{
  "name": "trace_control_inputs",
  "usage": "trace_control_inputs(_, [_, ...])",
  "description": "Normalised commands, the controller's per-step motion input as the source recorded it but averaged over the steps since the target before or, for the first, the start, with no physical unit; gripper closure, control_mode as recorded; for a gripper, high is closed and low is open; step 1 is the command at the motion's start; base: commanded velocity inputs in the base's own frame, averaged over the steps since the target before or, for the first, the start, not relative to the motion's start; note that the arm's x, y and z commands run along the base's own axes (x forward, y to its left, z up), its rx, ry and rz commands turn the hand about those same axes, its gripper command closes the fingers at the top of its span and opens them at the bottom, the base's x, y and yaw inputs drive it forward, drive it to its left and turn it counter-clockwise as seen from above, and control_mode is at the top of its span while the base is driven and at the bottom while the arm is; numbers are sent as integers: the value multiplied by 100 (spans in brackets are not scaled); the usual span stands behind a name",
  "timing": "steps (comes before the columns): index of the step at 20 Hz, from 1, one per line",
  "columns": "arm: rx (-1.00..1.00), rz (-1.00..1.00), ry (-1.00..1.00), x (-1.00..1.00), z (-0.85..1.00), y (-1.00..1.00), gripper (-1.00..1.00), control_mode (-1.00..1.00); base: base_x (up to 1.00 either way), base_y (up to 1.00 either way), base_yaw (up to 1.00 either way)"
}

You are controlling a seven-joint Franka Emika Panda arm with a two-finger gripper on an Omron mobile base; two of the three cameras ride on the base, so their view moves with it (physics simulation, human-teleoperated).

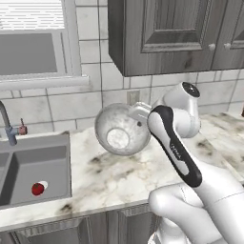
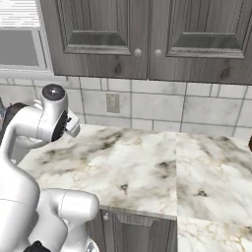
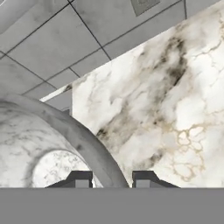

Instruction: Clear the mugs and bowl far away from the sink.

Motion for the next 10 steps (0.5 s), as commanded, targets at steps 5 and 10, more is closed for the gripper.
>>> trace_control_inputs(5, [0, 0, 1, -4, -1, 0, 100, 100, -69, 7, 33])
trace_control_inputs(10, [0, 0, 0, 0, 0, 0, 100, 100, -23, 0, 93])
